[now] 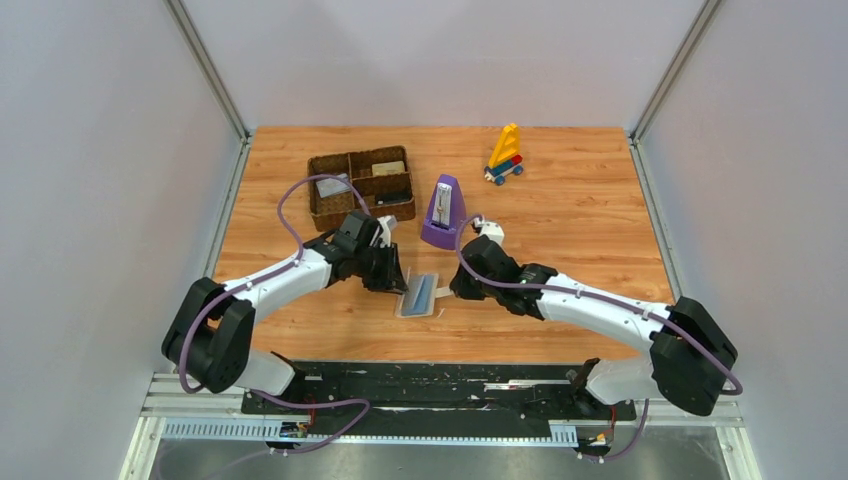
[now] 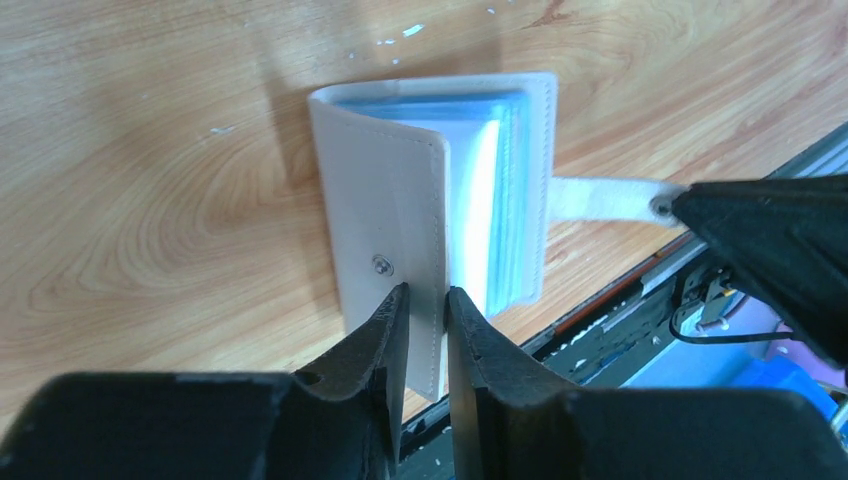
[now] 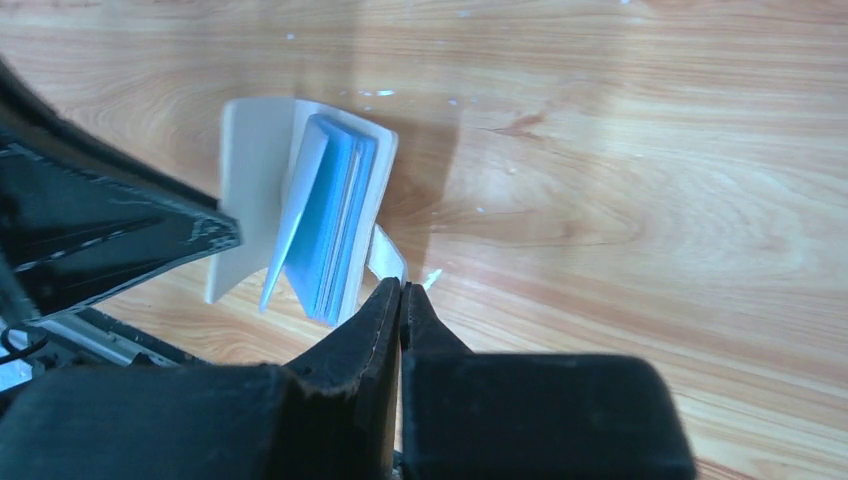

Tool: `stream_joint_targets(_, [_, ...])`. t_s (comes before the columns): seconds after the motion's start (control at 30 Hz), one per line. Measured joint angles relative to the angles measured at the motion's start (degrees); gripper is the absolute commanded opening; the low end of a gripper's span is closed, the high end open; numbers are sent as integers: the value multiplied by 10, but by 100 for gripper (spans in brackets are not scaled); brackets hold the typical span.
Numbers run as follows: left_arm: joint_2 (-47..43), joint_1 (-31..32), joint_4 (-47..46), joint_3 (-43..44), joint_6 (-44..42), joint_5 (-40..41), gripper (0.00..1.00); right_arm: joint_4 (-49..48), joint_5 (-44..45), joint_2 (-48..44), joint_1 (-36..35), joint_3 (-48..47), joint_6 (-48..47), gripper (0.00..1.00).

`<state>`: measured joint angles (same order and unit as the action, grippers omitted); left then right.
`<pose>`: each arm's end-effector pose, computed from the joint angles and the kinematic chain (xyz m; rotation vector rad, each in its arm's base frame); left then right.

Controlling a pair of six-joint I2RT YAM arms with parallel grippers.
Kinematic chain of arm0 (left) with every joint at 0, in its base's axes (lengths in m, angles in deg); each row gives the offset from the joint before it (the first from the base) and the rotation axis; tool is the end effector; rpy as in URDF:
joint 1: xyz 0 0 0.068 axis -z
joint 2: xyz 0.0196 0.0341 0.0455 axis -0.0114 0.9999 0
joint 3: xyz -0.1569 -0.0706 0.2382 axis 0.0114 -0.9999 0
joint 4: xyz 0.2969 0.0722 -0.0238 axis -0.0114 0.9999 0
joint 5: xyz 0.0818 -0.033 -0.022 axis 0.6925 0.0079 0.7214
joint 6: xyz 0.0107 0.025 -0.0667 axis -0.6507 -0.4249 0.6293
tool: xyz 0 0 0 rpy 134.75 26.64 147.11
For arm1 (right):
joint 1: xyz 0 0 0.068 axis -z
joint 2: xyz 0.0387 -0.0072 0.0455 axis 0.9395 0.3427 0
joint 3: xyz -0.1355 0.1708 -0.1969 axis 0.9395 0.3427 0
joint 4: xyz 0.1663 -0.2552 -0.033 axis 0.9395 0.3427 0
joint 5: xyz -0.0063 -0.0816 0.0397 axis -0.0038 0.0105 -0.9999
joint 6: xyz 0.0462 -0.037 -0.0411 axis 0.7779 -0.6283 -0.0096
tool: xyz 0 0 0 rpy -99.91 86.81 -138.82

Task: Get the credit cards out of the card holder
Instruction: Open the card holder at the center of the board.

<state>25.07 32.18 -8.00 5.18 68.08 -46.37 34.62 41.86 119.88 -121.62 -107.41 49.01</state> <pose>0.2636 -0.1876 0.1656 0.0742 2.7107 -0.8921 0.2098 0.2473 0.1966 -0.0414 2.4620 0.5593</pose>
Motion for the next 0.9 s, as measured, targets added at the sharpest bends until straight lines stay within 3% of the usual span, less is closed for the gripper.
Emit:
stream_joint_targets(0.13, [-10, 0, 18, 2, -7, 21, 13, 0, -5, -18, 25, 23, -2, 0])
stream_joint_targets(0.27, [-11, -1, 37, 3, -14, 39, 0, -1, -11, -34, 45, 36, -8, 10])
stream_joint_targets(0.53, [-11, 0, 43, 0, -10, 37, 0, 7, -43, -69, 92, 40, -22, 40])
stream_joint_targets(0.9, [-32, 0, -10, -59, 44, 25, 0, 28, -119, -92, 95, 36, -3, 44])
